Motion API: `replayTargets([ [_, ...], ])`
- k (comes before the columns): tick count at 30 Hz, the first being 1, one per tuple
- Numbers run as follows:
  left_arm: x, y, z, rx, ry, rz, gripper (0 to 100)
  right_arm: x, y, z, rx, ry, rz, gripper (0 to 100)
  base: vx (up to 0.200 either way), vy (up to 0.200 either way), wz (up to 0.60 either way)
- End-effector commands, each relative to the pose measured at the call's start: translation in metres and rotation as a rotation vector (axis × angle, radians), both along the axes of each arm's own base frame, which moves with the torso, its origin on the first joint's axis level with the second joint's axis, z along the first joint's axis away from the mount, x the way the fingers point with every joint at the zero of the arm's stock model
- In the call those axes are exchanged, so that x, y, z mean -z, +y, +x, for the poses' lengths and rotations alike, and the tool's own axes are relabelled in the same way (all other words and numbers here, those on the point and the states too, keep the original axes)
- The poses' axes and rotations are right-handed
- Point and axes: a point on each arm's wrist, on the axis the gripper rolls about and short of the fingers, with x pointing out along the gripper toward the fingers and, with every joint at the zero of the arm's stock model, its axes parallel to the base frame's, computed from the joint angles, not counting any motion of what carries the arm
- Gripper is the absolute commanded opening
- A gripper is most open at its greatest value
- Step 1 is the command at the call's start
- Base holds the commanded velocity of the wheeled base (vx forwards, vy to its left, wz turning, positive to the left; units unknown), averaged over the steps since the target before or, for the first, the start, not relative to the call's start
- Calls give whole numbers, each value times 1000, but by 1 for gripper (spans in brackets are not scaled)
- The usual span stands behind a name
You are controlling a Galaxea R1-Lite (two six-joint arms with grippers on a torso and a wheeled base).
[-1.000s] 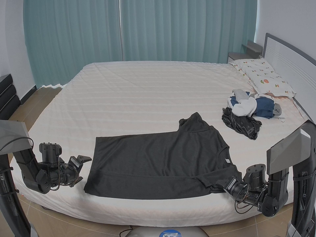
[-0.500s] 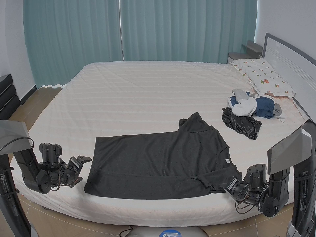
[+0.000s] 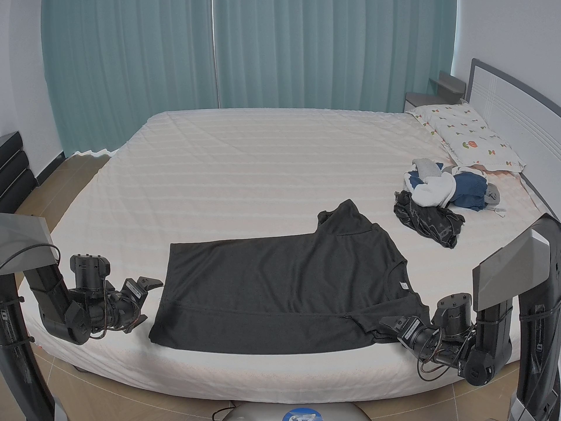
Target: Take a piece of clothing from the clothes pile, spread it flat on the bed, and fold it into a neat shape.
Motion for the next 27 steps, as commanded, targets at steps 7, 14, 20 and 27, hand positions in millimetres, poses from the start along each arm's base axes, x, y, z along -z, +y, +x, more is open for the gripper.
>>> replayTargets([
  [7,1,0,0,1,2,2,100,1,-4,7,27,-18,7,100,0,0,0],
  [14,1,0,0,8,2,12,100,1,-4,4,21,-8,2,0,0,0,0],
  [20,1,0,0,8,2,12,100,-1,-3,3,23,-15,1,0,0,0,0],
  [27,1,0,-1,10,3,14,100,-1,-4,3,26,-16,-1,0,0,0,0],
])
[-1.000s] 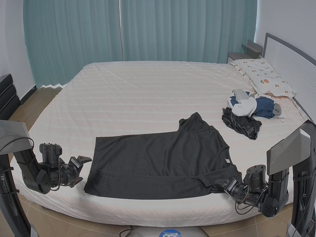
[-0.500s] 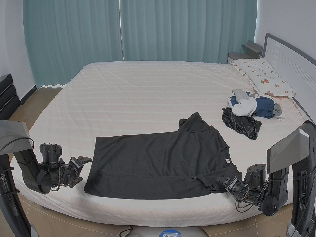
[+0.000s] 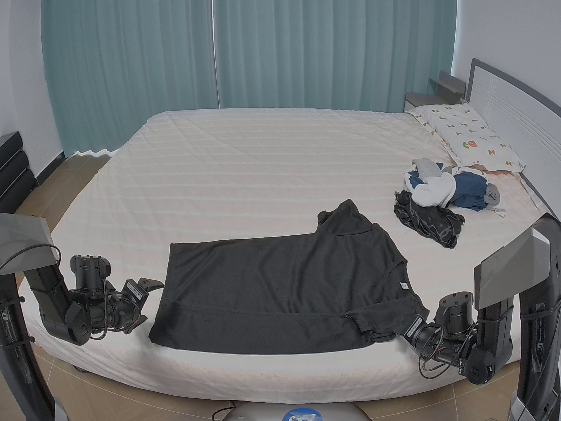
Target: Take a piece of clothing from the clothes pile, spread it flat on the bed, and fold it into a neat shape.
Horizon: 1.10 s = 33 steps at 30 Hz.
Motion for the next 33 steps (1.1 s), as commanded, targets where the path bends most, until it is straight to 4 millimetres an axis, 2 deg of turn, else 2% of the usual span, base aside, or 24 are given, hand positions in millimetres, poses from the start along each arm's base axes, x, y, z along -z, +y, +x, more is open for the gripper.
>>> replayTargets([
  [1,0,0,0,0,1,0,100,-2,0,1,-1,-11,5,0,0,0,0],
  [8,0,0,0,-1,1,1,100,0,-2,-5,1,7,-16,0,0,0,0],
  [9,0,0,0,-1,1,1,100,1,-2,-5,2,14,-20,100,0,0,0],
  [15,0,0,0,-1,1,1,100,-3,-6,-9,-3,12,-36,100,0,0,0],
  [22,2,0,0,-4,6,3,100,-31,-14,-21,-9,-53,-51,100,0,0,0],
  [27,2,0,0,-4,7,6,100,-46,-31,-12,5,-143,-103,100,0,0,0],
  [28,2,0,0,-4,7,6,100,-46,-31,-12,5,-143,-103,100,0,0,0],
  [33,2,0,0,-4,6,6,100,-45,-40,13,-17,-183,-115,100,0,0,0],
])
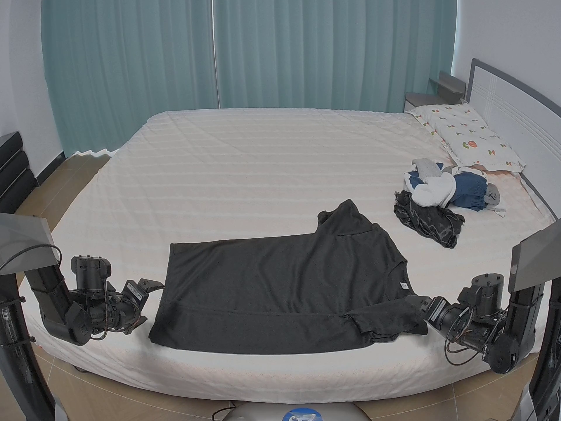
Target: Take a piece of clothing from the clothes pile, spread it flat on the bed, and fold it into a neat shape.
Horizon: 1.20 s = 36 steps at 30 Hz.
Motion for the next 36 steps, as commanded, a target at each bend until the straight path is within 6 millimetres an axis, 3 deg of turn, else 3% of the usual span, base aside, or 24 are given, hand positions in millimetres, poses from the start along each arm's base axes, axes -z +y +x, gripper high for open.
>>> replayTargets([
  [1,0,0,0,-1,1,0,100,-4,-9,22,1,-42,4,100,0,0,0],
  [10,1,-1,0,2,3,0,100,10,-5,60,-48,2,36,100,0,0,0],
  [16,1,-1,0,2,4,0,100,33,-4,70,-50,44,32,100,0,0,0],
  [25,1,-1,0,4,4,0,100,39,-5,78,-44,40,33,100,0,0,0],
  [26,1,-2,0,5,4,0,100,43,-5,79,-41,45,29,0,0,0,0],
  [36,1,-2,0,4,5,1,100,54,-26,87,21,53,31,0,0,0,0],
])
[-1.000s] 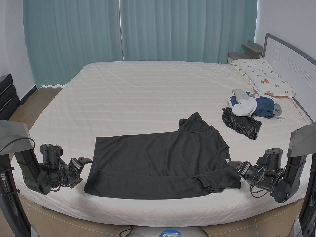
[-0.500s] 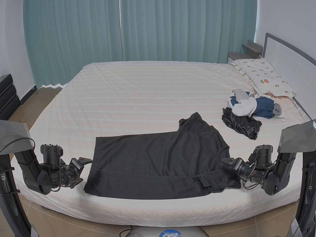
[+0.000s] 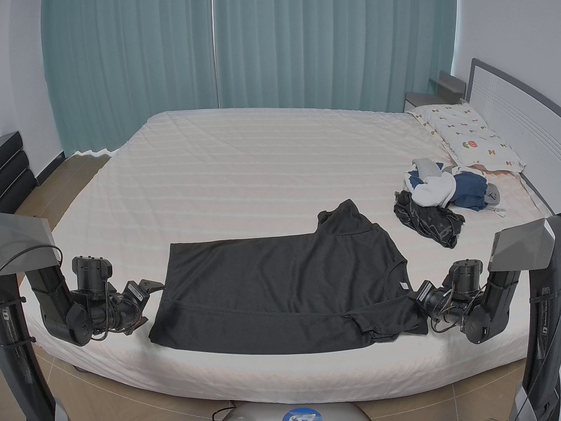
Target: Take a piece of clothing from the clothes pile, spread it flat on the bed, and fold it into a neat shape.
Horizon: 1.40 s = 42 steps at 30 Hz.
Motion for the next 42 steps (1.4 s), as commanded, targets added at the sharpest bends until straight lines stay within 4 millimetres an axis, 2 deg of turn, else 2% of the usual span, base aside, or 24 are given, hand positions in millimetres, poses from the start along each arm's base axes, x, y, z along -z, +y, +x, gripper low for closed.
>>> replayTargets([
  [1,1,0,0,-1,2,0,100,8,-5,0,17,18,-2,0,0,0,0],
  [8,1,0,0,9,0,11,100,9,-10,6,32,3,1,0,0,0,0],
  [9,2,0,-1,10,4,12,100,9,-10,5,33,4,-1,100,0,0,0],
  [15,2,0,-1,12,6,14,100,6,-10,5,39,-11,-4,100,0,0,0],
  [18,2,0,-1,12,6,14,100,-18,-11,-3,43,-88,3,100,0,0,0],
  [21,2,0,-1,12,6,14,100,-34,-5,-14,21,-120,13,100,0,0,0],
  [24,2,0,-1,12,6,14,100,-42,14,-26,-36,-131,25,100,0,0,0],
  [26,2,0,-1,12,6,14,100,-42,26,-29,-70,-132,31,100,0,0,0],
  [27,2,0,-1,12,6,14,100,-42,26,-29,-70,-132,31,100,0,0,0],
  [29,2,0,-1,12,6,14,100,-38,41,-33,-92,-120,34,100,0,0,0],
  [31,2,0,-1,12,6,14,100,-31,47,-35,-94,-96,31,100,0,0,0],
  [38,2,0,-1,12,6,14,100,-5,44,-49,-77,20,-15,100,0,0,0],
  [42,2,0,-1,12,6,14,100,2,40,-51,-54,35,-32,100,0,0,0],
])
